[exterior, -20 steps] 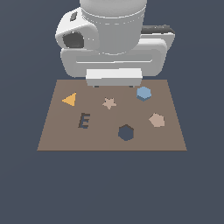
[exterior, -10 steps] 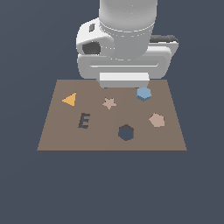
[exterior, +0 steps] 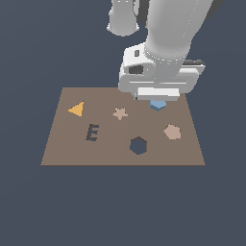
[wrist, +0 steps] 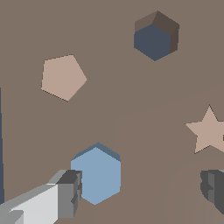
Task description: Insert a designated object into the corresponding slot on a board.
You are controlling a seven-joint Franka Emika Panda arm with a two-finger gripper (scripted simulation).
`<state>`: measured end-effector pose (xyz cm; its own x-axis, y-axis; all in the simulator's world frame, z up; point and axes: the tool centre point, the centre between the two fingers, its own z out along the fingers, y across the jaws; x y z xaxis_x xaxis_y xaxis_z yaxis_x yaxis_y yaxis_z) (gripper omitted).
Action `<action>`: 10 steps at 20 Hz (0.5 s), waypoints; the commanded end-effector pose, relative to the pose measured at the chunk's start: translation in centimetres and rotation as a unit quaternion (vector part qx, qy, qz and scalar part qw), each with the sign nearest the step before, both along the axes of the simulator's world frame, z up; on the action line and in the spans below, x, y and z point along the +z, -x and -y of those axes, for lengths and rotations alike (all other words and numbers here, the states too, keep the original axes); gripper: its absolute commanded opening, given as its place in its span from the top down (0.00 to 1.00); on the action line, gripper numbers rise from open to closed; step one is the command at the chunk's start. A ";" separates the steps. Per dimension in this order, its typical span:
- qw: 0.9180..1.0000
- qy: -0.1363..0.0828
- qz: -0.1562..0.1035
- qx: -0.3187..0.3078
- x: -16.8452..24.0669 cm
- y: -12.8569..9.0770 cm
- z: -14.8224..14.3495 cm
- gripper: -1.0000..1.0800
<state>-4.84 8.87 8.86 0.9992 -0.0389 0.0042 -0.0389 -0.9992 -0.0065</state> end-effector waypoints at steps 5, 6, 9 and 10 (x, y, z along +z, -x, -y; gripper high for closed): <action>1.000 0.002 -0.002 -0.008 -3.0 1.6 -3.0 0.04; 1.000 0.003 -0.002 -0.009 -3.3 1.7 -3.2 0.04; 1.000 0.003 -0.002 -0.010 -3.8 1.9 -3.7 0.04; 1.000 0.003 -0.002 -0.010 -3.8 1.9 -3.8 0.04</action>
